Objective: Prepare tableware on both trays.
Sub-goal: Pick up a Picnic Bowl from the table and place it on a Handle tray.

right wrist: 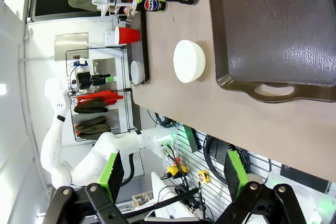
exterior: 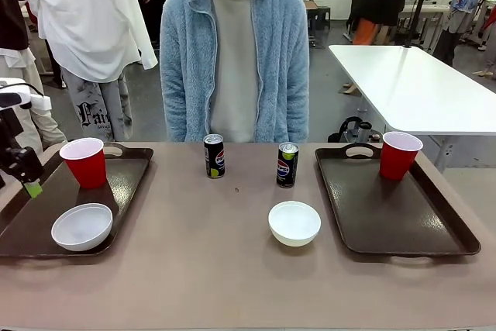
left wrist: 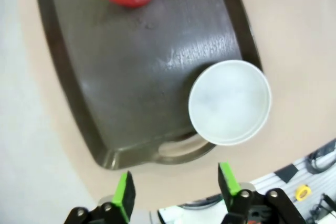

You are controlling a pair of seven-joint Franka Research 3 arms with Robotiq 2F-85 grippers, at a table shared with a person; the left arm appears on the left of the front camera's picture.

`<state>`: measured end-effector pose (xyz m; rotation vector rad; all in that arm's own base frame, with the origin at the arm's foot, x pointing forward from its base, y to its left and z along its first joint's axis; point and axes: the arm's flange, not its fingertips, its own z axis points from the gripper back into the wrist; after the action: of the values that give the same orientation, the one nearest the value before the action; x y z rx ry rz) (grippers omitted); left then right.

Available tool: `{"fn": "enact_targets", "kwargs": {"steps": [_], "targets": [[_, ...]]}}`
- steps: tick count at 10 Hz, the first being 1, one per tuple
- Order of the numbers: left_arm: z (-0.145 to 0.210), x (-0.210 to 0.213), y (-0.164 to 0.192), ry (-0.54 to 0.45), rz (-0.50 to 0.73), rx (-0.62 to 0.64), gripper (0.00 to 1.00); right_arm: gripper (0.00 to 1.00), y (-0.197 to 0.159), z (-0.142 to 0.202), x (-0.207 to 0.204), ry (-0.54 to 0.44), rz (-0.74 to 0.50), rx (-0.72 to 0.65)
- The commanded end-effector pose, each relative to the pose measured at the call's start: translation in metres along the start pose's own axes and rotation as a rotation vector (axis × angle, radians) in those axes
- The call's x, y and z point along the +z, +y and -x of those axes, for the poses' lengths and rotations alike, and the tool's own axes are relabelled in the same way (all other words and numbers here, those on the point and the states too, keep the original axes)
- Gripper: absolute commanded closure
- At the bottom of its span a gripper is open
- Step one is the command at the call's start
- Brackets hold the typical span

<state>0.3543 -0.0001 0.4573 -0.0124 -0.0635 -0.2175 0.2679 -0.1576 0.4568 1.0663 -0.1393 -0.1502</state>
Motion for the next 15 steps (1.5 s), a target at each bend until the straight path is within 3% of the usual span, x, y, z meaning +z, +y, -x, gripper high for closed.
{"fn": "enact_targets", "kwargs": {"steps": [1, 5, 6, 8, 11, 15], "targets": [[-0.001, 0.005, 0.006, 0.023, -0.011, 0.022, 0.06, 0.00, 0.002, 0.000, 0.000, 0.003, -0.014, -0.007], [0.001, 0.004, 0.002, 0.002, 0.001, 0.005, 0.05, 0.00, 0.000, 0.000, 0.000, 0.000, 0.000, 0.000], [-0.003, 0.002, 0.021, -0.049, 0.184, 0.019, 0.05, 0.00, 0.021, 0.008, 0.006, -0.009, 0.051, 0.012], [0.000, 0.003, 0.055, -0.164, 0.435, 0.044, 0.05, 0.00, 0.069, -0.009, -0.009, -0.036, 0.092, 0.058], [0.011, -0.016, 0.113, -0.250, 0.770, 0.111, 0.05, 0.00, 0.125, -0.026, -0.083, 0.069, 0.223, 0.077], [0.040, -0.021, 0.182, -0.367, 0.981, 0.146, 0.05, 0.00, 0.177, -0.013, -0.184, 0.143, 0.517, 0.200]]}}
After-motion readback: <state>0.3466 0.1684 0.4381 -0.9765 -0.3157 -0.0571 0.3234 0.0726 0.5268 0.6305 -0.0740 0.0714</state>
